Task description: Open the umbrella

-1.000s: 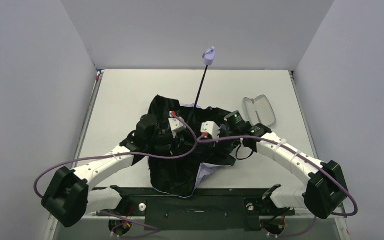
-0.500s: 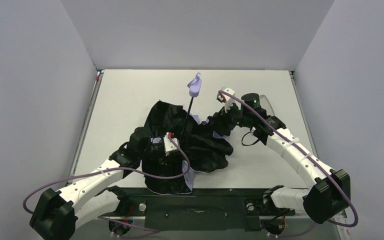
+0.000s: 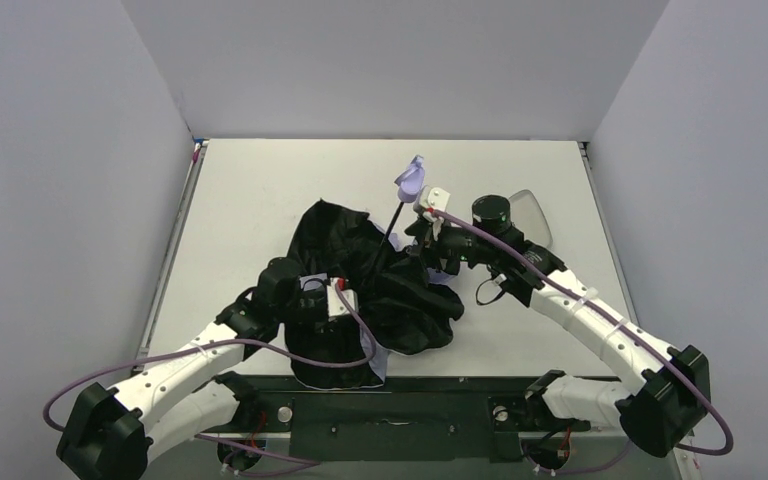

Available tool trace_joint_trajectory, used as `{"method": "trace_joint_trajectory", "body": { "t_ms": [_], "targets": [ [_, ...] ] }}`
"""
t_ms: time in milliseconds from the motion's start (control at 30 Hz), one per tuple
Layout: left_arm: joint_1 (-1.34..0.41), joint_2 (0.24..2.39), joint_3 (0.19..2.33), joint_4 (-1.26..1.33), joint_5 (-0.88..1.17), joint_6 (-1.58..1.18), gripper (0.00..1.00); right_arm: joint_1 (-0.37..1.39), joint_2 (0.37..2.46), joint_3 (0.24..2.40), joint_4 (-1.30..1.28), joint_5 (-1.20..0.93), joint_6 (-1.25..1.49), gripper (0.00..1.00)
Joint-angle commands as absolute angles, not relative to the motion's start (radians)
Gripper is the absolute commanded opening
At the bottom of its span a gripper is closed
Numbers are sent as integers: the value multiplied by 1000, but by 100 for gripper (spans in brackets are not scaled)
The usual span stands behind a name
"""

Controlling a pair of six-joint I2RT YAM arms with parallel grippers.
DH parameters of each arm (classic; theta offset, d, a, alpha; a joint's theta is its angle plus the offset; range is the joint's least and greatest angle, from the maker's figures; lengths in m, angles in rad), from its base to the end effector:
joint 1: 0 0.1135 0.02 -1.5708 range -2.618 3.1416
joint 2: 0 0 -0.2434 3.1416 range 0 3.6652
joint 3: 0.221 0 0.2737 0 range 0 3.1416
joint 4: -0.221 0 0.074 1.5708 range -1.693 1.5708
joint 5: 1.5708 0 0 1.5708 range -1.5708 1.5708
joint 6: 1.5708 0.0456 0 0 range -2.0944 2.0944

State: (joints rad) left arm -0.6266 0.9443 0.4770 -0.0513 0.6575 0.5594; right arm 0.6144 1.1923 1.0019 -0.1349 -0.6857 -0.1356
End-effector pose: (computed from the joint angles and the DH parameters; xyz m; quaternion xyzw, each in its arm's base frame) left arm 0.1767 -0.1623 0.1894 0.5919 0.5881 -0.2950 0.4656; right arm 0.2344 0.2007 0.3131 -0.4626 0.6400 0.3955 0.4689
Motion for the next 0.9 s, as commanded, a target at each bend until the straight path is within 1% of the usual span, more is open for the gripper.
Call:
{"method": "trace_joint_trajectory", "body": {
  "t_ms": [0, 67, 200, 267, 333, 367, 400, 433, 500, 667, 767, 867],
  "targets": [
    [-623, 915, 457, -80, 671, 586, 0, 643, 1137, 936, -49, -690, -178, 82],
    [-623, 910, 456, -77, 675, 585, 0, 685, 1164, 938, 92, -623, -122, 83],
    [-623, 914, 457, -68, 686, 594, 0, 748, 1255, 980, 246, -527, -8, 84],
    [-622, 916, 465, -68, 691, 605, 0, 763, 1297, 1002, 280, -467, 23, 79],
    [-622, 913, 475, -79, 699, 628, 0, 763, 1328, 1016, 295, -424, 26, 67],
    [-622, 911, 480, -88, 699, 638, 0, 762, 1334, 1028, 299, -412, 26, 52],
    [-624, 907, 484, -94, 703, 655, 0, 759, 1346, 1035, 301, -402, 24, 43],
    [-624, 905, 493, -107, 706, 664, 0, 751, 1350, 1054, 301, -400, 25, 25],
    [-624, 899, 507, -135, 712, 686, 0, 735, 1364, 1091, 305, -390, 35, 1],
    [-627, 892, 532, -257, 760, 826, 0, 679, 1400, 1230, 330, -339, 72, 0],
    [-628, 902, 547, -365, 779, 969, 0, 633, 1451, 1349, 327, -329, 84, 0],
    [-631, 911, 570, -470, 797, 1094, 0, 596, 1484, 1419, 324, -328, 42, 0]
  ]
}}
